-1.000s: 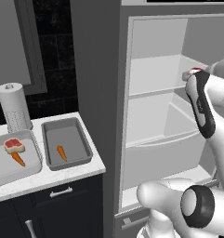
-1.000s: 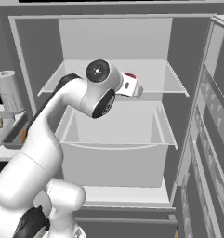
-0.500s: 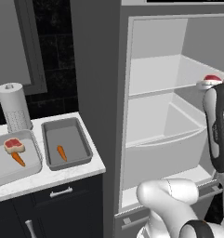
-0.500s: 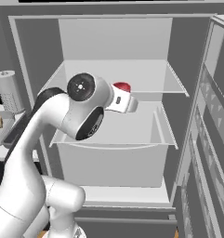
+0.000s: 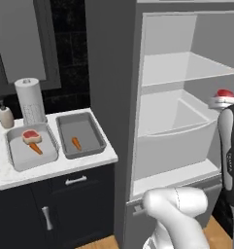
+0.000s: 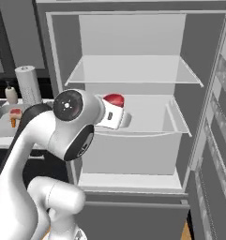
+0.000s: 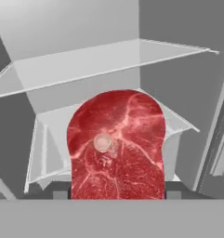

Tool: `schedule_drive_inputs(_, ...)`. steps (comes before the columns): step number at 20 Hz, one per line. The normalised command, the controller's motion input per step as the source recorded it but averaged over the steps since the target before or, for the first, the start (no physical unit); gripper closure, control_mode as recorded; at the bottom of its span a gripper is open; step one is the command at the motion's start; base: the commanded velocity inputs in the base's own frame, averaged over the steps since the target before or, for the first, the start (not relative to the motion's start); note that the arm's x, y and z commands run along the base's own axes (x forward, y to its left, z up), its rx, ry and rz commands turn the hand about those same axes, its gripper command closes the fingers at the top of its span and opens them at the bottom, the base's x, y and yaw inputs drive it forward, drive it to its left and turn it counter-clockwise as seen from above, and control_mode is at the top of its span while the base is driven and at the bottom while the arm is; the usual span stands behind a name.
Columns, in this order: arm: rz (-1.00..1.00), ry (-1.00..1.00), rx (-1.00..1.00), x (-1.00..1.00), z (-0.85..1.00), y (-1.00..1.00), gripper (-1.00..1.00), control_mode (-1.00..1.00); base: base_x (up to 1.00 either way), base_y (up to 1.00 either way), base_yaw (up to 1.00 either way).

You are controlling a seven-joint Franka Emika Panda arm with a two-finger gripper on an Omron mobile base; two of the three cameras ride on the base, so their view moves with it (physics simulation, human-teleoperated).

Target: Place one carrot and one steak in each tupperware on the nearby counter, to pack two identical lunches.

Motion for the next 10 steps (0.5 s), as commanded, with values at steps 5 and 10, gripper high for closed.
schedule_drive_inputs(5,0.0,0.0,0.0,0.0,0.0,0.0,1.0,1.0,-0.83,0.99,0.06)
schedule_drive_inputs(10,0.0,0.0,0.0,0.0,0.0,0.0,1.0,1.0,-0.3,1.0,0.06)
